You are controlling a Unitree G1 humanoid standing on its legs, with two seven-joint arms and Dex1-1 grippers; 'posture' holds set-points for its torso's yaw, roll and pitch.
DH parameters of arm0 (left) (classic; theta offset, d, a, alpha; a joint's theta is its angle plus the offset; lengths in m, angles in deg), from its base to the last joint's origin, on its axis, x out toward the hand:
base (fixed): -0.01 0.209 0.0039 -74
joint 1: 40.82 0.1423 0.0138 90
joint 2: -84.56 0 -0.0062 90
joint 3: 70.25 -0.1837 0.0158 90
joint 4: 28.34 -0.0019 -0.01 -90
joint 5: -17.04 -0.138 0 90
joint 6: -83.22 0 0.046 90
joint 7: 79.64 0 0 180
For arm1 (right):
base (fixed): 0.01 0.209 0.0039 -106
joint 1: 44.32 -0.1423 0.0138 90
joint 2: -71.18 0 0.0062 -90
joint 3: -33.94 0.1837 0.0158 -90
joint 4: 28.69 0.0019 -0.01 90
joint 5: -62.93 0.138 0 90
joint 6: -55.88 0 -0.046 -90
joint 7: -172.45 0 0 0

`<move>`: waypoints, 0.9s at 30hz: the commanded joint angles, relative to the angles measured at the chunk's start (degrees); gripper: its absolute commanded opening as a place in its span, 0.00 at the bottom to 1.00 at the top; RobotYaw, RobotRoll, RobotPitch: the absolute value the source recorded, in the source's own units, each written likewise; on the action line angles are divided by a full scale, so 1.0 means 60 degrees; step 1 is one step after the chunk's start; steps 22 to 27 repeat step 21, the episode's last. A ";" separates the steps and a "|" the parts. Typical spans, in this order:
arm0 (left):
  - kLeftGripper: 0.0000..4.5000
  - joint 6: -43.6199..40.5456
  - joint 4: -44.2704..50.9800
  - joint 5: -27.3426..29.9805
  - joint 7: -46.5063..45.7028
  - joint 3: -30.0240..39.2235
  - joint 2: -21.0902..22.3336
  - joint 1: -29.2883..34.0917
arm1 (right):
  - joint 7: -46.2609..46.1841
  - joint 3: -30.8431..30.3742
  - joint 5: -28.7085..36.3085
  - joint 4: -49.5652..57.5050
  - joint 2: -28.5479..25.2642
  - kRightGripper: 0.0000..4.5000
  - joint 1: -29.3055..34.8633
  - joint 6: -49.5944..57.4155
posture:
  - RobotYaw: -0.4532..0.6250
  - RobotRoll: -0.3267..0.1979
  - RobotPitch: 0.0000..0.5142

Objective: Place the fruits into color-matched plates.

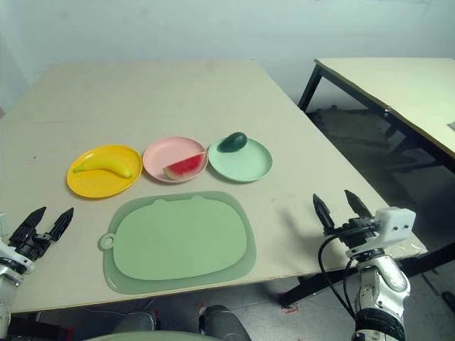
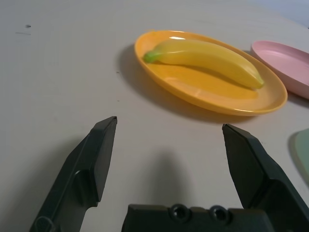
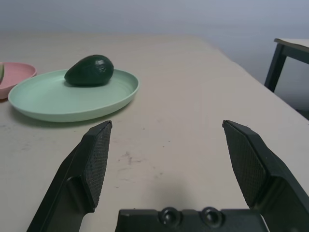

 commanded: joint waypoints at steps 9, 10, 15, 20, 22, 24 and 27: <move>0.99 0.0382 -0.1040 -0.0228 -0.0210 0.0436 0.0881 -0.0170 | 0.1093 -0.0721 -0.0189 0.0288 0.0450 1.00 0.0266 0.0030 | 0.53 0.62 0.00; 0.99 0.0426 -0.1164 -0.0249 -0.0213 0.0440 0.0980 -0.0258 | 0.1077 -0.0695 -0.0171 0.0278 0.0464 1.00 0.0310 0.0019 | 0.54 0.62 0.00; 0.99 0.0501 -0.1664 -0.0299 -0.0178 0.0480 0.1364 -0.0709 | 0.0898 -0.0562 -0.0135 0.0220 0.0540 1.00 0.0491 -0.0120 | 0.51 0.62 0.00; 0.99 0.0432 -0.1682 -0.0444 -0.0205 0.0266 0.1452 -0.1078 | 0.0612 -0.0280 0.0010 -0.0049 0.0444 1.00 0.0481 -0.0176 | 0.51 0.62 0.00; 0.99 0.0423 -0.1676 -0.0475 -0.0197 0.0231 0.1454 -0.1124 | 0.0548 -0.0219 0.0034 -0.0128 0.0420 1.00 0.0468 -0.0192 | 0.51 0.62 0.00; 0.99 0.0423 -0.1676 -0.0475 -0.0197 0.0231 0.1454 -0.1124 | 0.0548 -0.0219 0.0034 -0.0128 0.0420 1.00 0.0468 -0.0192 | 0.51 0.62 0.00; 0.99 0.0423 -0.1676 -0.0475 -0.0197 0.0231 0.1454 -0.1124 | 0.0548 -0.0219 0.0034 -0.0128 0.0420 1.00 0.0468 -0.0192 | 0.51 0.62 0.00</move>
